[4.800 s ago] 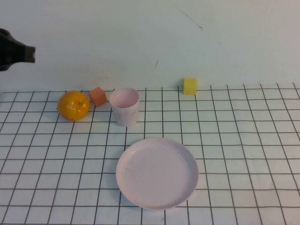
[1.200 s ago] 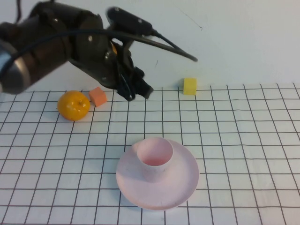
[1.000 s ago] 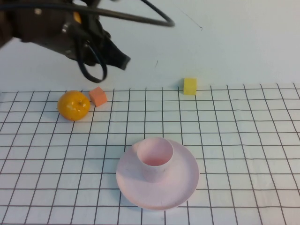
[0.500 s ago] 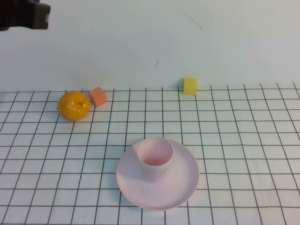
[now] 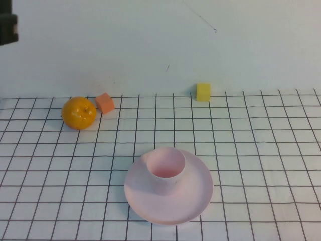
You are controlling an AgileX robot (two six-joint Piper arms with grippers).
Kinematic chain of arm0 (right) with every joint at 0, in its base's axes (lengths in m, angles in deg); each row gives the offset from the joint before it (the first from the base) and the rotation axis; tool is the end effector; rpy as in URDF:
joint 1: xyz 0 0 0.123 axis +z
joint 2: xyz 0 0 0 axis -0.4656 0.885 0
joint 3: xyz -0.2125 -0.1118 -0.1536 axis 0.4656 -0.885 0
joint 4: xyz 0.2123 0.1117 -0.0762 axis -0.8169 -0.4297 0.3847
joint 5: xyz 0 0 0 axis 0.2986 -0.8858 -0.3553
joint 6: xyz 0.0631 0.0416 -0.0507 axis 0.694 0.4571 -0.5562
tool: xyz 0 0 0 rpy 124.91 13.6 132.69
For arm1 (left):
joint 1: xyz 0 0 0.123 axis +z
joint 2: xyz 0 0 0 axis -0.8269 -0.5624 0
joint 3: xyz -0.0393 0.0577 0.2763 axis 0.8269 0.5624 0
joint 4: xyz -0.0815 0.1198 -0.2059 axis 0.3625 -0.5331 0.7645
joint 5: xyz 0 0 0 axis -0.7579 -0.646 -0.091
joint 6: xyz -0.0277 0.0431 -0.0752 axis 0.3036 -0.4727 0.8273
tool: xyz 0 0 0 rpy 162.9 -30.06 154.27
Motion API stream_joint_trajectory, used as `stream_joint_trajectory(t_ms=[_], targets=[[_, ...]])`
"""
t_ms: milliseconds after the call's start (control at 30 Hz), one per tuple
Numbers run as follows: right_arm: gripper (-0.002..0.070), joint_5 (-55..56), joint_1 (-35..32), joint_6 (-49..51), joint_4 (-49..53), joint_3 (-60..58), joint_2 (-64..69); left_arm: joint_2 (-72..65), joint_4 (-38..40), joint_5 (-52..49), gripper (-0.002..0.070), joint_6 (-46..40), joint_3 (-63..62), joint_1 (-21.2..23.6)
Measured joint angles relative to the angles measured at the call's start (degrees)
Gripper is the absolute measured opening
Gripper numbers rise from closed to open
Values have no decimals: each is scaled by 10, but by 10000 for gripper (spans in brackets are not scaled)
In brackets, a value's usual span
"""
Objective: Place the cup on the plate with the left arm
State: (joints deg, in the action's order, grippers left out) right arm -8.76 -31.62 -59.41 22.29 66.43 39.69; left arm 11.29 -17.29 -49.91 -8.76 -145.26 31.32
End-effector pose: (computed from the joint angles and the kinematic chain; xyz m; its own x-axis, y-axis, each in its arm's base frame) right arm 0.0526 -0.0034 0.1715 -0.2965 -0.1683 -0.9401 0.0099 0.9838 -0.1792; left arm 0.1668 -0.0649 0.4848 -0.2798 0.0851 -0.9563 0.3048 0.9524 -0.0045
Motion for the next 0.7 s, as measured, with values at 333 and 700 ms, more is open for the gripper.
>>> stream_joint_trajectory(t_ms=[333,700], targets=[[-2,0,0,0,0,0,0,263,35,447,-1,9,426,98],[-2,0,0,0,0,0,0,509,36,601,-2,100,789,202]])
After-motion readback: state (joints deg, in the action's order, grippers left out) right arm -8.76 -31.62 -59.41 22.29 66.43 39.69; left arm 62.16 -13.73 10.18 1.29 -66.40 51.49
